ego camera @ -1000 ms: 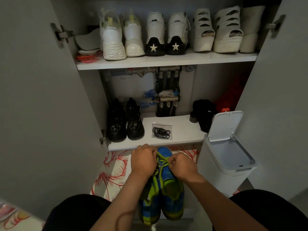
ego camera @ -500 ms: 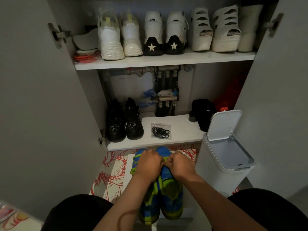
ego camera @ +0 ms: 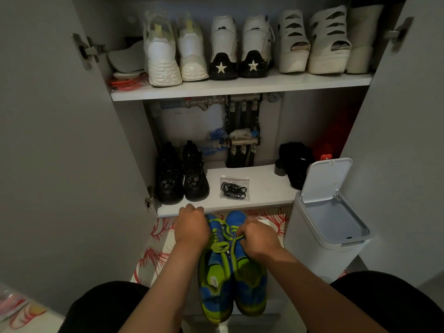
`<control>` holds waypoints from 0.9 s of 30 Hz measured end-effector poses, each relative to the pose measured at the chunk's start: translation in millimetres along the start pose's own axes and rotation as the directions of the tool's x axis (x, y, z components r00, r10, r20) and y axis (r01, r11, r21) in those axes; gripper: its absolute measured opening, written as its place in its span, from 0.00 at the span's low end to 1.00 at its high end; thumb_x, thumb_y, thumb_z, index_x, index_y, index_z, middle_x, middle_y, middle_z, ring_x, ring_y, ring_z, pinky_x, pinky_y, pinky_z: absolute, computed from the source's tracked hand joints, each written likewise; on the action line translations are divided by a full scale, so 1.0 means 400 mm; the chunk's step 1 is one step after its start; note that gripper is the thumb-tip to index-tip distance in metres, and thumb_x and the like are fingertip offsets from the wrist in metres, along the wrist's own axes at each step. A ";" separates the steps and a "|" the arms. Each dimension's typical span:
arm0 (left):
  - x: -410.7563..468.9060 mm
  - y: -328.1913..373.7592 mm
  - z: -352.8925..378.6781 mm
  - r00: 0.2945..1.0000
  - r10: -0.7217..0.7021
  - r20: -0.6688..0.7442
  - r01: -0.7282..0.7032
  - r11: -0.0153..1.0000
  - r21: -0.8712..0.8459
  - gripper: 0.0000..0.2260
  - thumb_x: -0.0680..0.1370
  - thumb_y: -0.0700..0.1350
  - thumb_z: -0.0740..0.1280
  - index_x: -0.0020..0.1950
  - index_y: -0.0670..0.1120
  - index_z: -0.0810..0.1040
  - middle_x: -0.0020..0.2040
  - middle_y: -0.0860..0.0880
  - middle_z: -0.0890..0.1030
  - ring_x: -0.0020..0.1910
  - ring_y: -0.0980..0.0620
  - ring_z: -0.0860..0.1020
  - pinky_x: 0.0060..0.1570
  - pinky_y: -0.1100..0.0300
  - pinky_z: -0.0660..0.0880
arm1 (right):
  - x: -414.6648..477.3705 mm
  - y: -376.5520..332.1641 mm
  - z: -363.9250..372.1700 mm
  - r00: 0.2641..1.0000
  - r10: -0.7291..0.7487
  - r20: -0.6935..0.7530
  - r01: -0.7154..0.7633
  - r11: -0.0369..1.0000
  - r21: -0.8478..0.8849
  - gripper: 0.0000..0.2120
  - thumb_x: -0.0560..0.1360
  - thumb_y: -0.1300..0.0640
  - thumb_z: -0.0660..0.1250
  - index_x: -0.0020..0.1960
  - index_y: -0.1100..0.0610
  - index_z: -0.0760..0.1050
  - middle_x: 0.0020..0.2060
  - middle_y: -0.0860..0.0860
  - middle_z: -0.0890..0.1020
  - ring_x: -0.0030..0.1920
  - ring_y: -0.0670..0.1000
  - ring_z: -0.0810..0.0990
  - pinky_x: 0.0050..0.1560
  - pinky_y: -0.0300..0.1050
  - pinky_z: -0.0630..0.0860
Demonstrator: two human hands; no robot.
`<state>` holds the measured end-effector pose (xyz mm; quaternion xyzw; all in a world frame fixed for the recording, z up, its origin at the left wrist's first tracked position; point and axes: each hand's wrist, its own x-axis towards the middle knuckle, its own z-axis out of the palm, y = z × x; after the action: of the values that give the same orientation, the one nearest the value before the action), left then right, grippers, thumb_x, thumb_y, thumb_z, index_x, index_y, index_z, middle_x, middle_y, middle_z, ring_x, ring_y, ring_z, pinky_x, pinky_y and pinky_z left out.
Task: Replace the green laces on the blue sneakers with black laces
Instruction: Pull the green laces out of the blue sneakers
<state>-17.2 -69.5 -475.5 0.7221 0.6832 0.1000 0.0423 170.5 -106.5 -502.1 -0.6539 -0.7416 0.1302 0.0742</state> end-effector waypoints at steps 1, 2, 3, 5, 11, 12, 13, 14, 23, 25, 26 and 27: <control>-0.009 0.006 0.006 0.998 0.052 -0.020 -0.051 0.999 0.013 0.21 0.77 0.40 0.62 0.71 0.45 0.72 0.65 0.44 0.73 0.64 0.44 0.68 0.60 0.53 0.69 | 0.001 -0.005 0.001 1.000 -0.014 -0.010 0.013 0.999 -0.043 0.13 0.77 0.55 0.67 0.61 0.48 0.81 0.60 0.52 0.76 0.57 0.56 0.79 0.54 0.47 0.78; -0.016 0.017 0.012 0.992 0.121 -0.031 -0.121 0.993 -0.002 0.23 0.76 0.41 0.63 0.72 0.47 0.71 0.66 0.46 0.72 0.64 0.45 0.67 0.61 0.54 0.68 | 0.002 -0.009 0.001 1.000 -0.024 -0.020 0.022 0.996 -0.084 0.12 0.77 0.53 0.67 0.60 0.49 0.81 0.60 0.52 0.76 0.57 0.56 0.79 0.54 0.48 0.78; -0.023 0.028 0.016 0.979 0.203 -0.017 -0.204 0.978 -0.036 0.22 0.77 0.41 0.62 0.71 0.49 0.72 0.66 0.47 0.73 0.64 0.46 0.67 0.61 0.54 0.68 | 0.002 -0.012 0.003 0.999 -0.030 -0.028 0.026 0.993 -0.114 0.12 0.77 0.52 0.67 0.59 0.50 0.81 0.59 0.53 0.76 0.56 0.56 0.79 0.53 0.48 0.78; -0.035 0.055 0.022 0.942 0.326 0.081 -0.312 0.939 -0.145 0.18 0.77 0.42 0.62 0.66 0.51 0.77 0.63 0.48 0.76 0.63 0.47 0.70 0.63 0.53 0.68 | 0.003 -0.015 0.007 0.999 -0.033 -0.040 0.027 0.990 -0.137 0.11 0.78 0.51 0.66 0.58 0.51 0.81 0.58 0.53 0.76 0.55 0.55 0.79 0.49 0.46 0.76; -0.067 0.076 0.046 0.916 0.312 0.250 -0.236 0.926 -0.294 0.12 0.78 0.47 0.61 0.59 0.49 0.78 0.59 0.45 0.76 0.60 0.45 0.74 0.59 0.52 0.73 | -0.001 -0.006 0.006 0.997 -0.002 -0.081 0.000 1.000 -0.017 0.06 0.78 0.54 0.64 0.48 0.50 0.80 0.50 0.48 0.77 0.47 0.51 0.79 0.39 0.42 0.65; -0.066 0.076 0.048 0.917 0.304 0.257 -0.226 0.929 -0.292 0.12 0.78 0.48 0.61 0.58 0.49 0.78 0.58 0.45 0.76 0.59 0.45 0.75 0.58 0.52 0.73 | -0.002 -0.004 0.006 0.996 0.006 -0.089 -0.005 1.000 0.013 0.06 0.78 0.54 0.64 0.47 0.50 0.80 0.49 0.48 0.76 0.47 0.51 0.79 0.39 0.42 0.66; -0.064 0.077 0.047 0.918 0.294 0.265 -0.213 0.931 -0.295 0.12 0.78 0.49 0.61 0.58 0.50 0.79 0.57 0.45 0.76 0.58 0.45 0.75 0.57 0.52 0.73 | -0.003 -0.002 0.005 0.995 0.017 -0.097 -0.013 0.999 0.042 0.06 0.77 0.54 0.65 0.46 0.50 0.81 0.48 0.48 0.76 0.47 0.52 0.79 0.39 0.42 0.68; -0.061 0.079 0.045 0.919 0.285 0.274 -0.199 0.933 -0.301 0.13 0.77 0.51 0.62 0.58 0.51 0.79 0.57 0.46 0.77 0.58 0.45 0.76 0.57 0.53 0.74 | -0.003 0.000 0.004 0.994 0.032 -0.102 -0.025 0.997 0.071 0.06 0.77 0.55 0.65 0.45 0.50 0.81 0.47 0.48 0.77 0.47 0.52 0.79 0.40 0.43 0.69; -0.051 0.086 0.043 0.921 0.194 0.339 -0.057 0.925 -0.375 0.19 0.73 0.46 0.65 0.63 0.55 0.77 0.60 0.50 0.80 0.57 0.48 0.78 0.56 0.57 0.76 | 0.003 0.025 -0.020 0.963 0.226 -0.148 -0.191 0.957 0.217 0.08 0.73 0.62 0.64 0.39 0.51 0.76 0.47 0.48 0.78 0.45 0.52 0.80 0.43 0.44 0.75; -0.046 0.085 0.043 0.921 0.187 0.342 -0.038 0.917 -0.398 0.20 0.73 0.46 0.65 0.64 0.56 0.76 0.62 0.50 0.80 0.57 0.47 0.79 0.56 0.56 0.77 | 0.007 0.043 -0.035 0.913 0.353 -0.205 -0.294 0.917 0.272 0.06 0.75 0.59 0.63 0.41 0.50 0.75 0.49 0.50 0.79 0.47 0.55 0.80 0.43 0.44 0.73; -0.045 0.085 0.044 0.920 0.190 0.342 -0.043 0.918 -0.395 0.20 0.73 0.47 0.65 0.64 0.56 0.75 0.61 0.50 0.80 0.57 0.47 0.79 0.55 0.56 0.77 | 0.009 0.055 -0.040 0.894 0.400 -0.199 -0.338 0.897 0.286 0.05 0.75 0.58 0.64 0.43 0.50 0.76 0.51 0.52 0.79 0.49 0.56 0.80 0.45 0.44 0.74; -0.044 0.087 0.045 0.919 0.196 0.342 -0.057 0.924 -0.377 0.19 0.73 0.48 0.65 0.64 0.57 0.75 0.62 0.50 0.80 0.57 0.47 0.79 0.55 0.57 0.76 | 0.009 0.066 -0.042 0.891 0.420 -0.171 -0.365 0.888 0.281 0.04 0.75 0.58 0.65 0.46 0.50 0.77 0.53 0.53 0.79 0.52 0.56 0.80 0.49 0.45 0.74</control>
<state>19.5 -87.8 -487.6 0.7512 0.5835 0.0866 0.2962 199.9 -98.4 -494.1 -0.7876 -0.5582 0.1561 0.2093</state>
